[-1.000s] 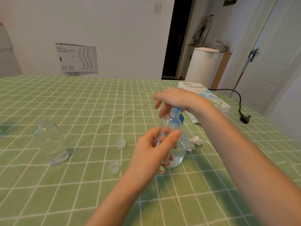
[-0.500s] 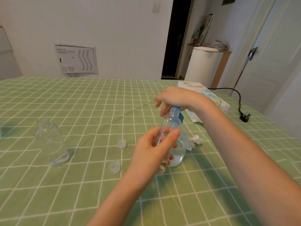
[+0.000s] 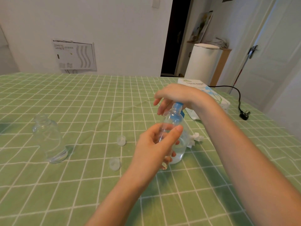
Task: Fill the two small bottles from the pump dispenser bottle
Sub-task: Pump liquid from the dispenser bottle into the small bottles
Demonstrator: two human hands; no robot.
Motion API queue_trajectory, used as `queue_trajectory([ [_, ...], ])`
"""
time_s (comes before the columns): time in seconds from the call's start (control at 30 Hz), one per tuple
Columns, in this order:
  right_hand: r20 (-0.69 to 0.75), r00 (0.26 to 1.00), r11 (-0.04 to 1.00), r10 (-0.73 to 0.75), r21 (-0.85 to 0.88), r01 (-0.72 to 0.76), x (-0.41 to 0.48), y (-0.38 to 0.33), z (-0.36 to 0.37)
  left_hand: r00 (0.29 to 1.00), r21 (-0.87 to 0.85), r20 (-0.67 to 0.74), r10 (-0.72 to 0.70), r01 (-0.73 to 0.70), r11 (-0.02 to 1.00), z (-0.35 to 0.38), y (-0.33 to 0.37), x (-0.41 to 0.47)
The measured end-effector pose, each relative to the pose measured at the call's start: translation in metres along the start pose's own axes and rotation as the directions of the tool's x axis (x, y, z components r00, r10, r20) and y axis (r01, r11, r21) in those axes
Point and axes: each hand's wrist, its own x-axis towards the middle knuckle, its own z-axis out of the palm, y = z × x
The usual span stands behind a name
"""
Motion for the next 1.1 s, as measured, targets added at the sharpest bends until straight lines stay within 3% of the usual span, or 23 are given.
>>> queue_trajectory([
  [0.2,0.013,1.000,1.000,0.020,0.013,-0.020,0.001,0.003,0.009,1.000,0.018,-0.011,-0.022,0.022,1.000,-0.001,-0.005,-0.001],
  [0.53,-0.127,0.990,0.986,-0.060,-0.165,0.038,0.000,-0.007,-0.005,1.000,0.003,0.001,-0.001,0.001,1.000,0.000,0.001,0.000],
  [0.93,0.004,1.000,0.997,-0.004,-0.073,0.004,0.007,0.003,0.007,1.000,0.000,-0.006,-0.025,0.025,1.000,-0.001,-0.003,-0.002],
  [1.1,-0.011,1.000,0.997,-0.007,-0.075,0.006,0.008,0.004,0.009,0.999,0.007,-0.002,-0.034,0.034,0.999,-0.002,-0.003,-0.002],
])
